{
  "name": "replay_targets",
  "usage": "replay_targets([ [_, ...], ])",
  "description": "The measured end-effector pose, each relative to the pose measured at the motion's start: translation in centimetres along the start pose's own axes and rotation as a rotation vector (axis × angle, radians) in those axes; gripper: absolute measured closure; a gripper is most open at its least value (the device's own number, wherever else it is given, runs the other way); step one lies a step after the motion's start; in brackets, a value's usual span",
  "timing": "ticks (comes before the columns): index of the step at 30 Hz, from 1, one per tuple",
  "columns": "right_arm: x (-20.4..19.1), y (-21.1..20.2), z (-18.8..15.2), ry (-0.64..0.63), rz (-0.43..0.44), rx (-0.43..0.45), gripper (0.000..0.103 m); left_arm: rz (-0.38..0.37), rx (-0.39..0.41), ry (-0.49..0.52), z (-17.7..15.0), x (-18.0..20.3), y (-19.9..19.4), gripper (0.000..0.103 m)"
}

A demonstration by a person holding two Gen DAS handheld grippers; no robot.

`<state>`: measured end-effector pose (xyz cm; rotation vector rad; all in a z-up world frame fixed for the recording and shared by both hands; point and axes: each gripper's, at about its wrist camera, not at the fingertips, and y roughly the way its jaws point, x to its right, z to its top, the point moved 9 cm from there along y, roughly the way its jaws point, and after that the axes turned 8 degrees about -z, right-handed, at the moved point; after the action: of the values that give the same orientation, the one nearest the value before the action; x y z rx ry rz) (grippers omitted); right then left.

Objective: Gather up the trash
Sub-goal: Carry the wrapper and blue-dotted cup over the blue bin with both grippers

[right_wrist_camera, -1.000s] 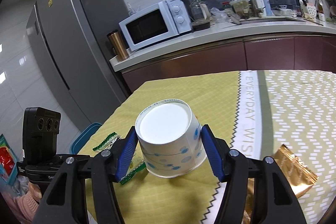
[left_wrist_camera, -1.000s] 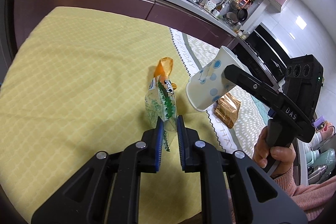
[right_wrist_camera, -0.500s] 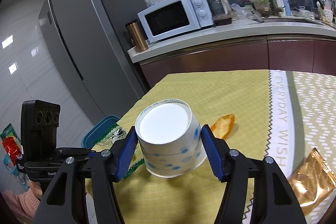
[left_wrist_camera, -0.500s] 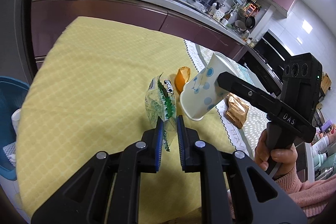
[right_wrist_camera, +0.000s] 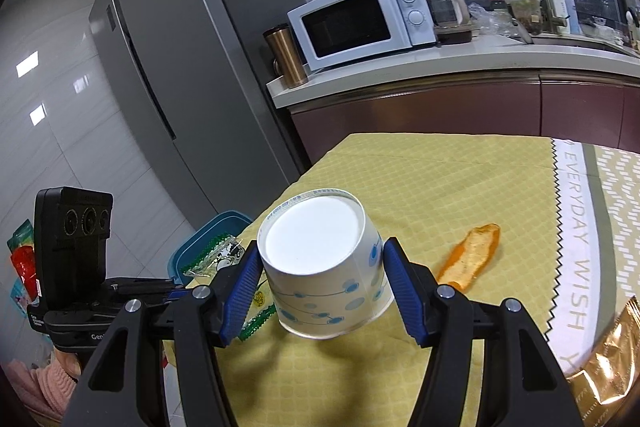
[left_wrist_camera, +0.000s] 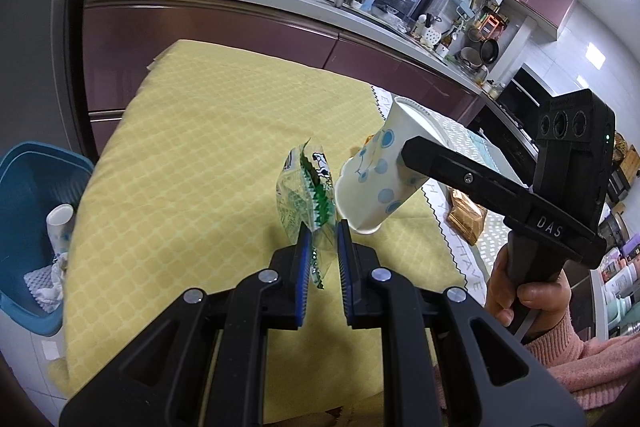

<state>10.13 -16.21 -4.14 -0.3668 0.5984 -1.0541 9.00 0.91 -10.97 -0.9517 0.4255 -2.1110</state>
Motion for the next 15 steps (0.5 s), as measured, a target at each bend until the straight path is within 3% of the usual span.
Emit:
replay_targets([
  [15, -2.7, 1.8, 0.2, -0.03, 0.049, -0.02, 0.043, 0.063, 0.038, -0.031, -0.3, -2.3, -3.7, 0.09],
])
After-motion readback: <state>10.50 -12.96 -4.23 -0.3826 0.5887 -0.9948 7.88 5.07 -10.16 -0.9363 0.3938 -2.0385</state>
